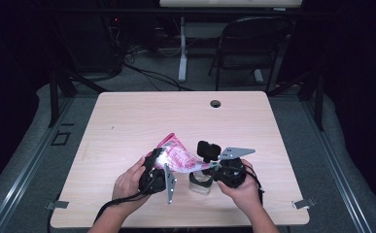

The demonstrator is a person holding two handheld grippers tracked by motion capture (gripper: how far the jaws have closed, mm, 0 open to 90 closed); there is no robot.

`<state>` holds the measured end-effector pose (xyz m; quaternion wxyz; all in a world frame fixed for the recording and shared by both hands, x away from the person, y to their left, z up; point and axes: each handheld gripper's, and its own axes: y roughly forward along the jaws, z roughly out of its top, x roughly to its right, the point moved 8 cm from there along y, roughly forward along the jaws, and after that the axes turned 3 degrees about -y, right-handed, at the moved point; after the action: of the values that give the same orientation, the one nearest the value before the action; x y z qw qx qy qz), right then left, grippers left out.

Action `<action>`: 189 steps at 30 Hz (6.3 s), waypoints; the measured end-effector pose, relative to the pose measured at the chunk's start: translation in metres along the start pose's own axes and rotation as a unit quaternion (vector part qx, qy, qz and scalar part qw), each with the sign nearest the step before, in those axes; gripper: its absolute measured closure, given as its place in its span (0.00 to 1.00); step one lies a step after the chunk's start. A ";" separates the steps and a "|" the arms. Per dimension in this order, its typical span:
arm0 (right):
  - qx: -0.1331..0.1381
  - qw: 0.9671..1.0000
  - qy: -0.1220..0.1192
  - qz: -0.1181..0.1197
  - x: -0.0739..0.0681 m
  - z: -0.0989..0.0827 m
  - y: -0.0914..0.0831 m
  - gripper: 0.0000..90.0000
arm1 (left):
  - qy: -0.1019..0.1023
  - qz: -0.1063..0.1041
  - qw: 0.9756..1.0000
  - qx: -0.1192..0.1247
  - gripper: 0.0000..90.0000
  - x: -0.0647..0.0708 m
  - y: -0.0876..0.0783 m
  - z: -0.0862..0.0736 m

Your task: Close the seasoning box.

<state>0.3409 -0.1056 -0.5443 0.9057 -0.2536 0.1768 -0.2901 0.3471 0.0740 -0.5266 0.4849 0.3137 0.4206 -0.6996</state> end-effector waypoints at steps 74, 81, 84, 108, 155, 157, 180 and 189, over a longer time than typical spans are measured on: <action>0.012 1.000 0.014 -0.020 0.002 -0.007 0.007 1.00 | 0.053 0.023 0.998 0.022 0.76 -0.008 -0.011 0.022; 0.010 1.000 0.012 -0.022 0.002 -0.008 0.007 1.00 | 0.054 0.026 0.998 0.025 0.76 -0.009 -0.011 0.023; 0.011 1.000 0.012 -0.021 0.002 -0.007 0.008 1.00 | 0.056 0.026 0.998 0.025 0.76 -0.010 -0.012 0.023; 0.015 1.000 0.012 -0.023 0.000 -0.007 0.012 1.00 | 0.062 0.031 0.997 0.027 0.77 -0.013 -0.015 0.026; 0.014 1.000 0.014 -0.024 0.001 -0.008 0.012 1.00 | 0.090 0.040 0.995 0.031 0.77 -0.015 -0.017 0.031; 0.015 1.000 0.013 -0.024 0.001 -0.008 0.012 1.00 | 0.088 0.039 0.995 0.032 0.77 -0.014 -0.017 0.032; 0.018 0.999 0.015 -0.023 0.001 -0.007 0.012 1.00 | 0.095 0.042 0.994 0.037 0.77 -0.016 -0.018 0.035; 0.018 0.999 0.015 -0.025 0.002 -0.007 0.011 1.00 | 0.098 0.041 0.994 0.037 0.77 -0.017 -0.019 0.038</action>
<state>0.3435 -0.1013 -0.5569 0.8997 -0.2374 0.1789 -0.3196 0.3338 0.0505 -0.4900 0.4576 0.4158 0.4269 -0.6599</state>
